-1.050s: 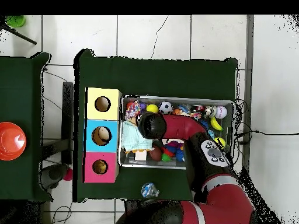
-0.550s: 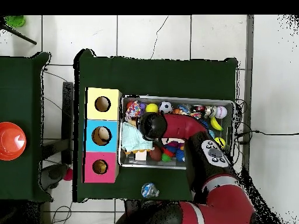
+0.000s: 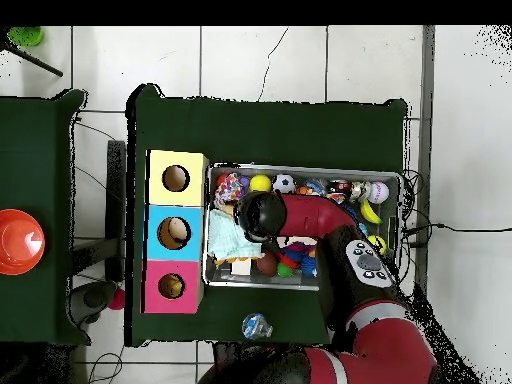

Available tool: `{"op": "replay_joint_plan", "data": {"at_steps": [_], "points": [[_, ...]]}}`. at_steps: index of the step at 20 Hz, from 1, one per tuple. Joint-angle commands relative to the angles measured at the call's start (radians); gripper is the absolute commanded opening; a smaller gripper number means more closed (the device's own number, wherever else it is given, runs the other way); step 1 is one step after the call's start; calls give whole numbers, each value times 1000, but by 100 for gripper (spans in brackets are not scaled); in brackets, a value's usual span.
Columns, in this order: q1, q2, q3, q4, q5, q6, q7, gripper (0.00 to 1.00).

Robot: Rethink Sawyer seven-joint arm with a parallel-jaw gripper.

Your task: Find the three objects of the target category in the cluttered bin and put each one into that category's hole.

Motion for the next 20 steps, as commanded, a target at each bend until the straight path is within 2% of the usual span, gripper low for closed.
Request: {"op": "replay_joint_plan", "data": {"at_steps": [1,5,8,16,20], "points": [[12,14,9,3,-7,137,32,100],[13,17,10,5,-13,116,35,100],[10,39,10,2,-27,-15,73,100],[25,81,-6,-16,-46,-63,82,100],[35,108,-20,-39,-63,-52,60,100]]}}
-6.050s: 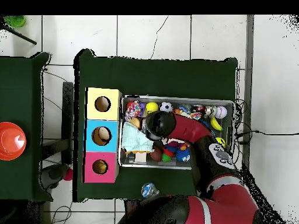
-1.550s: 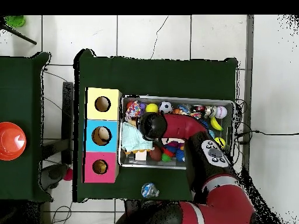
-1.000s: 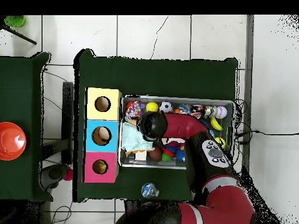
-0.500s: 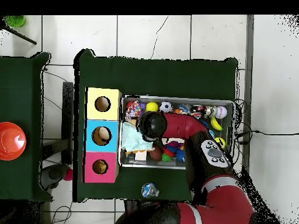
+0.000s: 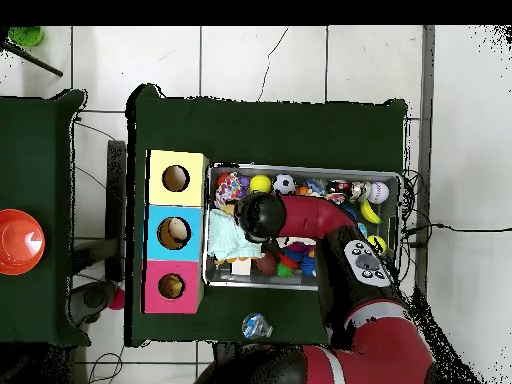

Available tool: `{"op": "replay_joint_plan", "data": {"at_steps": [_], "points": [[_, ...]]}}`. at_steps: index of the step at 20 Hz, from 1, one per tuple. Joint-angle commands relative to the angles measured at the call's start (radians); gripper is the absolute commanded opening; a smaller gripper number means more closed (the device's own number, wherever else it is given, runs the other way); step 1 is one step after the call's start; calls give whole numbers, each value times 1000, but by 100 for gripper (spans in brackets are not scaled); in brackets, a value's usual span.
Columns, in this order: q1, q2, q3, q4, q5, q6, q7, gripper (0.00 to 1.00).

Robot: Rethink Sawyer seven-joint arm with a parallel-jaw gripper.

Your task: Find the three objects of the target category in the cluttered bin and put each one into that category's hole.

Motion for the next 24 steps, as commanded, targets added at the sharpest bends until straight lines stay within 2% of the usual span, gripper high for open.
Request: {"op": "replay_joint_plan", "data": {"at_steps": [1,7,10,17,24], "points": [[29,106,-11,-38,-66,-34,56,100],[26,140,-9,-49,-71,-22,28,100],[21,127,2,-47,-54,65,-4,100],[21,119,-2,-38,-32,111,8,100],[34,105,-16,-35,-42,189,-19,100]]}}
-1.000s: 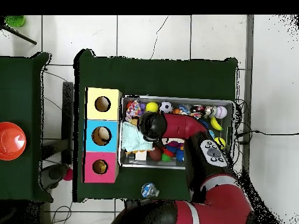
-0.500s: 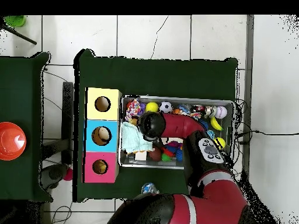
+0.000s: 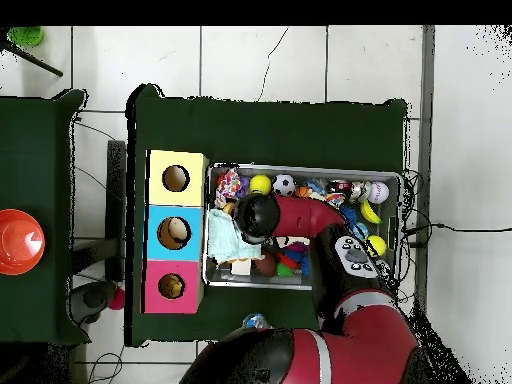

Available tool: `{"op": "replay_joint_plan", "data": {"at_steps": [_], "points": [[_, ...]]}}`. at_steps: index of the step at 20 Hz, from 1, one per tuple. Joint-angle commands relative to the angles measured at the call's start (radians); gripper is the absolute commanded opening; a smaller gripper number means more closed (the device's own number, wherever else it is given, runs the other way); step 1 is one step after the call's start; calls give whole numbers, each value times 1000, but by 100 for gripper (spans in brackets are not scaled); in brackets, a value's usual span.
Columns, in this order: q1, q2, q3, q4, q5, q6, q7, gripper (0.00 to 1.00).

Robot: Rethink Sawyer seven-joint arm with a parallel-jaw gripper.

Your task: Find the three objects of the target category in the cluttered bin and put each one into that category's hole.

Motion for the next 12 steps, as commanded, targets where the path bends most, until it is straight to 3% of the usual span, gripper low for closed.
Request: {"op": "replay_joint_plan", "data": {"at_steps": [1,5,6,9,12], "points": [[9,43,-2,0,-42,168,-17,100],[12,44,-4,-7,-45,189,-21,100],[14,44,-11,-5,-39,207,-7,0],[21,47,-25,-12,-34,231,9,0],[16,33,-3,-15,-42,257,-37,0]]}}
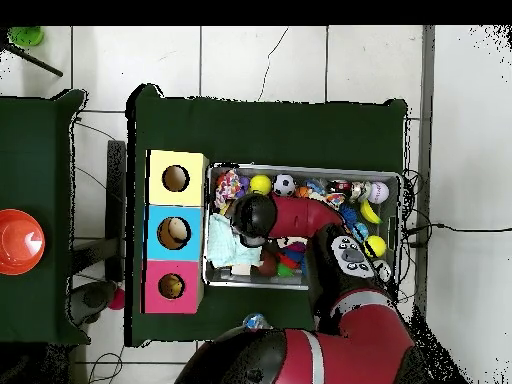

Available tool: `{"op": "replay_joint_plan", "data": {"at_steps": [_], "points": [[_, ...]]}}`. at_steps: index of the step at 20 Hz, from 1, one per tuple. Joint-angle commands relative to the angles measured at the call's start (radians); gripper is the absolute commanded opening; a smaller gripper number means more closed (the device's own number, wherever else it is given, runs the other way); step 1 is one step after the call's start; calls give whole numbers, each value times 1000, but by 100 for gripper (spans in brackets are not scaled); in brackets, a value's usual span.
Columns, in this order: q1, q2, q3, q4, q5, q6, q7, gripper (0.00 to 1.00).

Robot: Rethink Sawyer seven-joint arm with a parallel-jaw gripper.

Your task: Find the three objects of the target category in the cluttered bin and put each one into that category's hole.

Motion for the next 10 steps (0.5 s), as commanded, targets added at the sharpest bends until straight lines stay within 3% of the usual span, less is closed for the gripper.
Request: {"op": "replay_joint_plan", "data": {"at_steps": [1,6,10], "points": [[4,27,7,-11,-37,183,-31,0],[0,-28,21,5,-18,249,-37,0],[-10,-117,37,27,-10,331,-71,0]]}}
